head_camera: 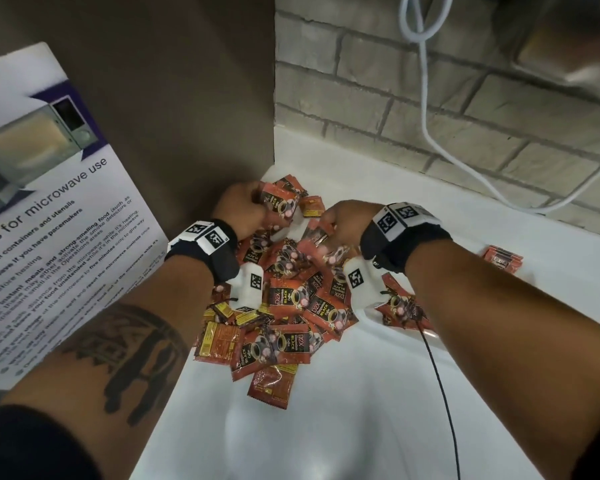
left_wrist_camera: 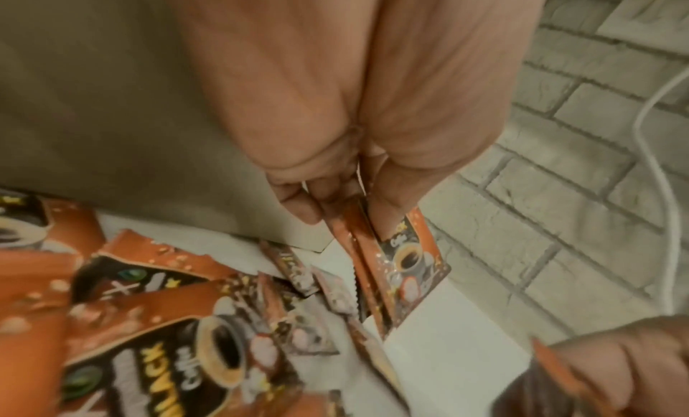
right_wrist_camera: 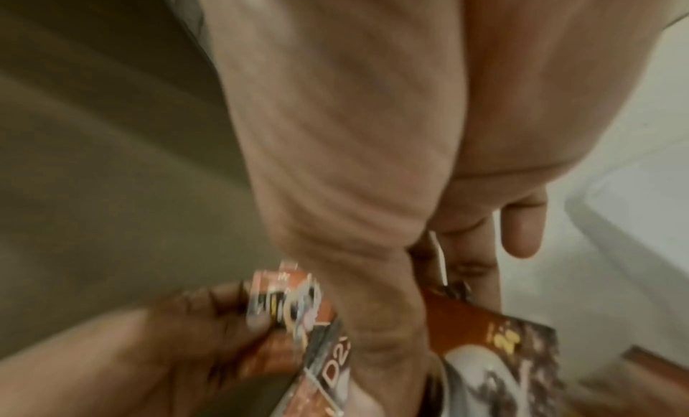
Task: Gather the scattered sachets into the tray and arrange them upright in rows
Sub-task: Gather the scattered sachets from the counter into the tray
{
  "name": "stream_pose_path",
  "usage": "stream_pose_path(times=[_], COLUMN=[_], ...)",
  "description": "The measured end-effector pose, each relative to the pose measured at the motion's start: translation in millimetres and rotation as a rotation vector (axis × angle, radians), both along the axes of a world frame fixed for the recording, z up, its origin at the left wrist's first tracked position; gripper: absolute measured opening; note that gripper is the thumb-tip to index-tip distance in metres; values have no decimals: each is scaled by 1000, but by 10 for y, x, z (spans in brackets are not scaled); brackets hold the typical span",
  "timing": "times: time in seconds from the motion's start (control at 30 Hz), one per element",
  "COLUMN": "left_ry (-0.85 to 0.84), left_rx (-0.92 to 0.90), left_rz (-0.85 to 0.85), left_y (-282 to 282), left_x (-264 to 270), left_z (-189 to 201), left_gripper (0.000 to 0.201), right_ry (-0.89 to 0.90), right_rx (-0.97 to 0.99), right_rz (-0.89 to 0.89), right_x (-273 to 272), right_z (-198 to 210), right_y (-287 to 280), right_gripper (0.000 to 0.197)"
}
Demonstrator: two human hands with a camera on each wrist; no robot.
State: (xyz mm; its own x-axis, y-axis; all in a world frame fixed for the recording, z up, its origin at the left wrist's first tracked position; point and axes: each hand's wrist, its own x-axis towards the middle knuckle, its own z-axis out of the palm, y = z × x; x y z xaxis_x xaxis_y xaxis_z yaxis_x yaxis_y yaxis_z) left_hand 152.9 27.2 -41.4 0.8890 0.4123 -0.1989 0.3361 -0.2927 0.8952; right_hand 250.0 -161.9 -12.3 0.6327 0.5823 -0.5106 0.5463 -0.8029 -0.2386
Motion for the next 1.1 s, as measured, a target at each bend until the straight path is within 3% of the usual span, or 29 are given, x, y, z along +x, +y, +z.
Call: stream_pose_path(times=[0.13,0.27,0.4,0.63,0.77,0.83,1.1], left_ry=[-19,297,521,427,354,321,235], left_rx=[-2,338,530,445,384,356,249], left_rz=[71,-13,-174,-126,-64,-32,29], left_y=[6,-13,-43,8,30,41,32], left_x=[-42,-170,-353,-421,-433,-442,-469], left_z=[137,189,12,-167,-211,-199,-20], left_gripper=[19,20,16,22,7,2,16], right_ry=[18,10,-2,-1,-17,-22,-73], right_rx=[-1,50,62,28,68,107,370], right_rz=[75,56,5,-85,-147,-209,-398], right_x=[-213,-333,-346,-324,-279,-243,-195], right_z=[-156,-308,-450,-520,-456,-410,-162], right_y=[182,385,544,562,489,446,111], right_gripper=[69,61,48,48,45,43,32])
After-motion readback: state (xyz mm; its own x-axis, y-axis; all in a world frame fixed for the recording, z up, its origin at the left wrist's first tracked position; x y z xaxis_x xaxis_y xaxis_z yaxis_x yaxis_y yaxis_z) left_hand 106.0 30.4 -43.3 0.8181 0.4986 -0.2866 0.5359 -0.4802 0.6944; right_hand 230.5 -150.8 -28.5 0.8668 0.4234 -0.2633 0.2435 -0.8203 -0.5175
